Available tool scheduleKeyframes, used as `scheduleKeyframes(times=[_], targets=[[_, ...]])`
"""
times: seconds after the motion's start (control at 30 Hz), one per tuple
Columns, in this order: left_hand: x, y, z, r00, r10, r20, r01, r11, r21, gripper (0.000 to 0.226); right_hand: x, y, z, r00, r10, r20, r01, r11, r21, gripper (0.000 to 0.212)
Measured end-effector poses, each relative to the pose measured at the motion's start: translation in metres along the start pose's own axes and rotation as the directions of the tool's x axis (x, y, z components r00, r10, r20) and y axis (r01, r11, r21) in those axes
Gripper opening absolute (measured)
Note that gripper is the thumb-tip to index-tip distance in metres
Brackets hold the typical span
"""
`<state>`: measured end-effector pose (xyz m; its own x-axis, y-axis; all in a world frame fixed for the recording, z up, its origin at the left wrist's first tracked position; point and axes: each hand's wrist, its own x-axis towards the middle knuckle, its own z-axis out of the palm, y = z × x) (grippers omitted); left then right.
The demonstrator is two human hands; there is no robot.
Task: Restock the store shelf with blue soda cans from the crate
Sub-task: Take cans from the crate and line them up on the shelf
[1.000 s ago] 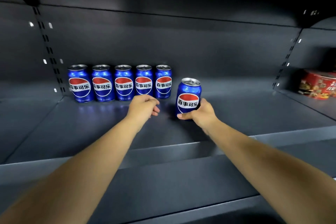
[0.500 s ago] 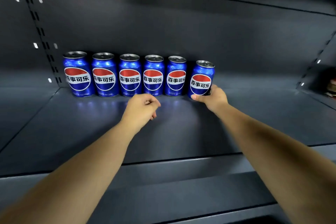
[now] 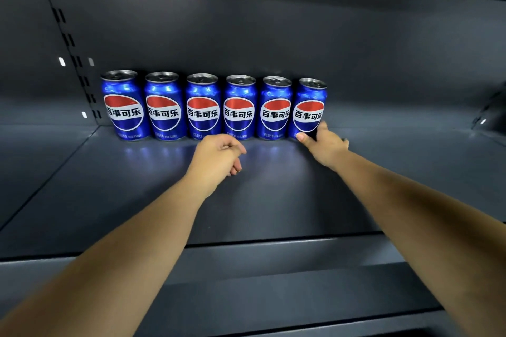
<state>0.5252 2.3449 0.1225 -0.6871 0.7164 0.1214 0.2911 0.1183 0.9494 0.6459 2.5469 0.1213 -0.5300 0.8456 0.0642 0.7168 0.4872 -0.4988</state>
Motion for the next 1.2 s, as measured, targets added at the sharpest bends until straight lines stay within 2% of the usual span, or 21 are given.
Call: scheduleKeyframes(times=[0.17,0.3,0.37,0.47,0.5,0.67,0.77,0.93,1.1,1.2], targets=[[-0.002,0.003,-0.002,0.999,-0.045,-0.013,0.044,0.998,-0.039,0.028,-0.001,-0.005,0.001,0.997,0.051,0.049,-0.050,0.998,-0.036,0.087],[-0.015,0.014,-0.005,0.996,-0.079,-0.049,0.076,0.995,-0.062,0.026,-0.019,-0.009,-0.003,0.997,0.074,-0.002,-0.074,0.997,0.038,0.097],[-0.027,0.024,-0.004,0.995,-0.081,-0.056,0.080,0.997,-0.009,0.024,-0.038,-0.012,-0.007,0.998,0.061,0.007,-0.062,0.994,0.093,0.087],[-0.049,0.042,0.000,0.997,-0.041,-0.058,0.047,0.993,0.109,0.023,-0.071,-0.013,-0.018,0.996,-0.083,-0.015,0.083,0.994,0.067,0.037],[-0.057,0.047,0.002,0.999,-0.020,-0.051,0.028,0.987,0.155,0.023,-0.084,-0.013,-0.023,0.990,-0.140,-0.016,0.141,0.989,0.047,0.031],[-0.103,0.069,0.018,0.999,0.036,-0.005,-0.032,0.938,0.345,0.019,-0.147,-0.006,-0.050,0.933,-0.359,0.008,0.358,0.932,0.056,0.042],[-0.131,0.083,0.027,0.998,0.050,-0.034,-0.032,0.911,0.411,0.022,-0.183,0.002,-0.067,0.900,-0.437,0.011,0.436,0.899,0.044,0.045],[-0.185,0.097,0.044,0.980,0.181,-0.083,-0.101,0.809,0.578,0.027,-0.242,0.027,-0.091,0.823,-0.568,-0.019,0.567,0.823,-0.030,0.046],[-0.241,0.102,0.061,0.964,0.255,-0.081,-0.148,0.761,0.632,0.023,-0.287,0.052,-0.101,0.740,-0.672,0.007,0.672,0.739,-0.053,0.043],[-0.270,0.095,0.063,0.967,0.239,-0.084,-0.143,0.788,0.598,0.019,-0.311,0.068,-0.099,0.690,-0.724,0.014,0.724,0.689,-0.030,0.038]])
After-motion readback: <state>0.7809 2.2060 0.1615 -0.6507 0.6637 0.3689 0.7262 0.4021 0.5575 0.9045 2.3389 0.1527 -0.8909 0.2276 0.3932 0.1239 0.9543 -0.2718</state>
